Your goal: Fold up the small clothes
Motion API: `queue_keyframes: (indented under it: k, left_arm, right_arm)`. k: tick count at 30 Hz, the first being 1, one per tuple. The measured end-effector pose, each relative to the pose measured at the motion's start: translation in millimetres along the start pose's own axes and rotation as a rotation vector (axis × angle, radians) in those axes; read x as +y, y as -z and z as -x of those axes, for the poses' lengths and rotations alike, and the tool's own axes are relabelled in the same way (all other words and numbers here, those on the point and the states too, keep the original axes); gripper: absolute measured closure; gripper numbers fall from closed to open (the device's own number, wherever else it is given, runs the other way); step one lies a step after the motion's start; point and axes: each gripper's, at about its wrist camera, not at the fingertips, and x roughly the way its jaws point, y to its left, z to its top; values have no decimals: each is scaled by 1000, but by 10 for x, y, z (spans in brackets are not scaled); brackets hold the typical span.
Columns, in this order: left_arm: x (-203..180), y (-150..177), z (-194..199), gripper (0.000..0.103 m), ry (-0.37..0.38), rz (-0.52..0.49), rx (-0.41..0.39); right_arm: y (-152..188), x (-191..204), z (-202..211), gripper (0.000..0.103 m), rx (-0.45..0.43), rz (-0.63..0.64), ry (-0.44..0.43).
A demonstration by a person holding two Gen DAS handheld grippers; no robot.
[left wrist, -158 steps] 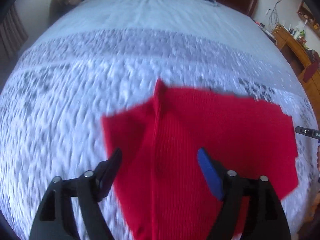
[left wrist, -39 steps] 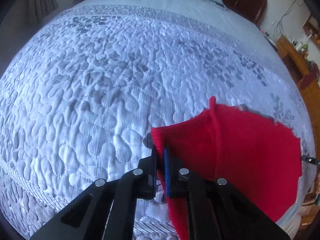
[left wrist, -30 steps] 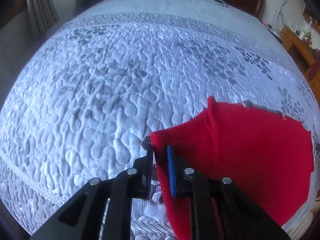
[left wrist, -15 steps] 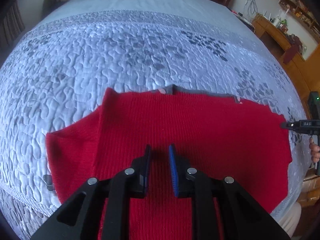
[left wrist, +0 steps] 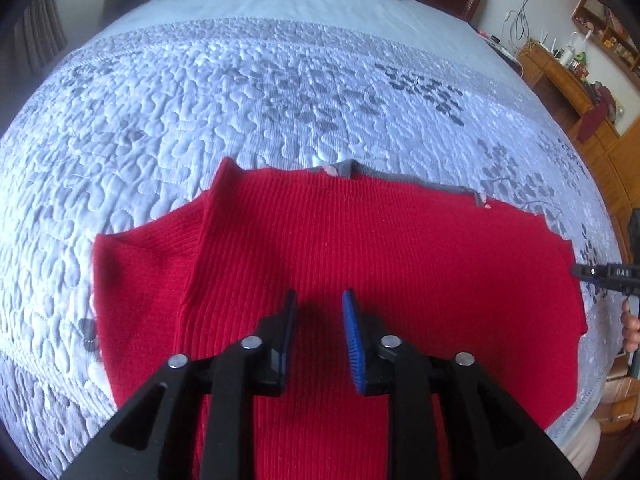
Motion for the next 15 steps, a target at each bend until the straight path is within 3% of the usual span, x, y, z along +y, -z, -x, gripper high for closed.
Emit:
queue_keyframes:
  k: [1,7,12,15]
  left_arm:
    - [-16,22,32,69,-7,0,-8]
    - [-118,218,154,67,-63,0,-34]
    - [-170,349,239,63,-86,3,-62]
    - [-195,395,270,63,-88,-1,-76]
  right_arm:
    - [68,4,13,71,7,3,-13]
    - [381,103,-61,72,51,29,-41]
    - [400,186,-31,92,26,57,-10]
    - [414,202,52,95,6,70,-7]
